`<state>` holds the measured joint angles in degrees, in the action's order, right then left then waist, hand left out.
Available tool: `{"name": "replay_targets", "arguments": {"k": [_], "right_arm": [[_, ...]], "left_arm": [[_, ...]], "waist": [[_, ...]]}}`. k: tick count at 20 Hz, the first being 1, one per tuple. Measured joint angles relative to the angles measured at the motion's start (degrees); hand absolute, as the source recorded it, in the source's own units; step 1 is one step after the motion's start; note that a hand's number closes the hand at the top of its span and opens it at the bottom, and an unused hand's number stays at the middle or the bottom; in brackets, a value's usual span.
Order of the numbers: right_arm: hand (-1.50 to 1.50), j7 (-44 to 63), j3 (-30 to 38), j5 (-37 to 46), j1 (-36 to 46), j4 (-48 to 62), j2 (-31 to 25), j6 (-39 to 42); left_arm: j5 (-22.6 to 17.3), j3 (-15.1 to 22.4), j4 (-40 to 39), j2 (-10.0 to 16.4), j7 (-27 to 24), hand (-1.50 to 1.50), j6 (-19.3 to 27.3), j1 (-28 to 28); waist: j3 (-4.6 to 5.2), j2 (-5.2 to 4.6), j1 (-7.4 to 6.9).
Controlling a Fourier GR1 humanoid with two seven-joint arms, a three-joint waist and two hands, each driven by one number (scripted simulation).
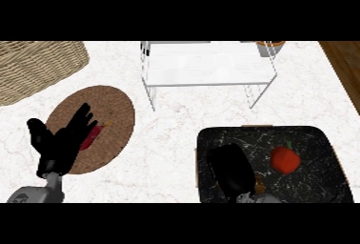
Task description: Pick the sweet potato from the tray and place it in the tiered shelf
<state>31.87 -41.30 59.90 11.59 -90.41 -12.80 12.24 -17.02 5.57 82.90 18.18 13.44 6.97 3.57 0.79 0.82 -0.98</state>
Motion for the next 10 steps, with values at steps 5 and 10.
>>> {"name": "replay_targets", "arguments": {"k": [5,10], "right_arm": [[1.5,5.8,0.4,-10.1,2.8,-0.2,8.4,-4.6],[1.5,14.5,-2.4,-13.7,11.0,-4.7,11.5,-12.4]], "left_arm": [[-0.3,0.3,-0.1,0.0,1.1,0.0,-0.6,0.8],[0.0,-0.4,-1.9,-0.1,0.4,0.0,-0.8,1.4]], "waist": [[-0.85,-0.76,-0.92],[-1.28,-0.48,-0.51]]}}
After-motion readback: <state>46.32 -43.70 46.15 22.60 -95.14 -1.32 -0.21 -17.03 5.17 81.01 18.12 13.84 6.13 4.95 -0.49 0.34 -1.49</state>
